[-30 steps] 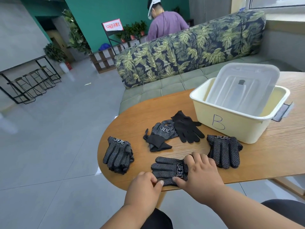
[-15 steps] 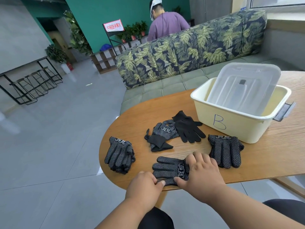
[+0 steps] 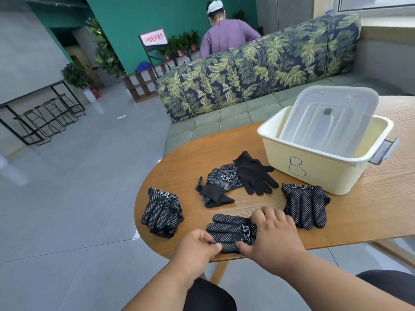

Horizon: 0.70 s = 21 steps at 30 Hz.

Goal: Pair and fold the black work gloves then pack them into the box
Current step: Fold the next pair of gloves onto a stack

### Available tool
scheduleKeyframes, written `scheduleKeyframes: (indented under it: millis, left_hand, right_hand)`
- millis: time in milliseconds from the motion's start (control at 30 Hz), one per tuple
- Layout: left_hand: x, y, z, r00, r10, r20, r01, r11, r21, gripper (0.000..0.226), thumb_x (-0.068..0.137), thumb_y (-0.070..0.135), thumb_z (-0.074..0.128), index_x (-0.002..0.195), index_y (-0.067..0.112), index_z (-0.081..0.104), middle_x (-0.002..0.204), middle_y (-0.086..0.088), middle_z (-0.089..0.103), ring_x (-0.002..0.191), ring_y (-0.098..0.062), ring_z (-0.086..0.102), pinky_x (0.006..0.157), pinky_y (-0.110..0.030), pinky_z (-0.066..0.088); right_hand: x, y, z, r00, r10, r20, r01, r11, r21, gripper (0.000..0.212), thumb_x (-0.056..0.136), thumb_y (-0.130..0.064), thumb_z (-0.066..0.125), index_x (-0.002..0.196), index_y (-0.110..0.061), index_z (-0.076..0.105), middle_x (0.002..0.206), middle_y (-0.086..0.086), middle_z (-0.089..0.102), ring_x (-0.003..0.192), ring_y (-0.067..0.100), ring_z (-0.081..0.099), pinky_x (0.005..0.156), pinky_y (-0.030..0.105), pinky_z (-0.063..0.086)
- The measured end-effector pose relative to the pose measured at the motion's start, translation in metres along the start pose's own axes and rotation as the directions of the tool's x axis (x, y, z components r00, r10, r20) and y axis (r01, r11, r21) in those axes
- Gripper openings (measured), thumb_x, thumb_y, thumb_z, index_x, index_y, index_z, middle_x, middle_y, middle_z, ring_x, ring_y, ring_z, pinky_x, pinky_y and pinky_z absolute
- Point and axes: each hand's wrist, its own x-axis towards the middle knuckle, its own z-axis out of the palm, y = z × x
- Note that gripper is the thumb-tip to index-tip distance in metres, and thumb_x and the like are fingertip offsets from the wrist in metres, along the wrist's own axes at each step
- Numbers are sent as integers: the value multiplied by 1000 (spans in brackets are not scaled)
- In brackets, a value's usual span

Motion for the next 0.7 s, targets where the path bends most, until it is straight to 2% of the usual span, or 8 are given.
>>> scheduleKeyframes:
  millis: [200,400,500,600,700]
  left_hand:
    - [5,-2,-7,999,-49,24,50,997,-61,29,82,18,87,101,12,65,90,-1,71,74,-13,65,67,-24,52]
    - [7,-3,-9,990,-79,121,94,987,-129,26,83,6,83,98,15,64,85,2,71,73,-12,66,67,-22,50]
    - [7,-2,-10,981,-27,194,33,999,-26,35,82,-3,78,109,16,66,84,7,76,72,-6,69,66,-19,53]
    - [8,-1,-8,970,55,235,-85,989,119,54,79,-16,69,116,24,67,91,4,78,83,-10,74,78,-26,59]
    - [9,1,-4,966,122,227,-159,976,150,50,83,-18,63,112,22,70,101,3,79,95,-10,75,84,-23,59]
  right_hand:
    - [-1,2,3,1000,5,-17,-4,1000,21,74,73,-89,36,120,-32,43,129,-4,43,126,24,40,111,42,32]
    - [1,1,3,1000,14,-16,-14,1000,6,76,71,-91,38,120,-33,44,130,-3,45,126,25,42,111,43,33]
    - [0,1,2,1000,13,-13,-13,1000,2,76,72,-90,39,121,-32,44,130,-3,45,126,24,42,111,43,33]
    - [0,1,0,1000,14,-2,-14,1000,-5,77,72,-90,39,122,-32,43,130,-3,46,127,25,42,111,43,33]
    - [0,0,0,1000,15,1,-15,1000,-5,77,72,-90,39,122,-32,44,130,-3,47,126,25,42,111,43,34]
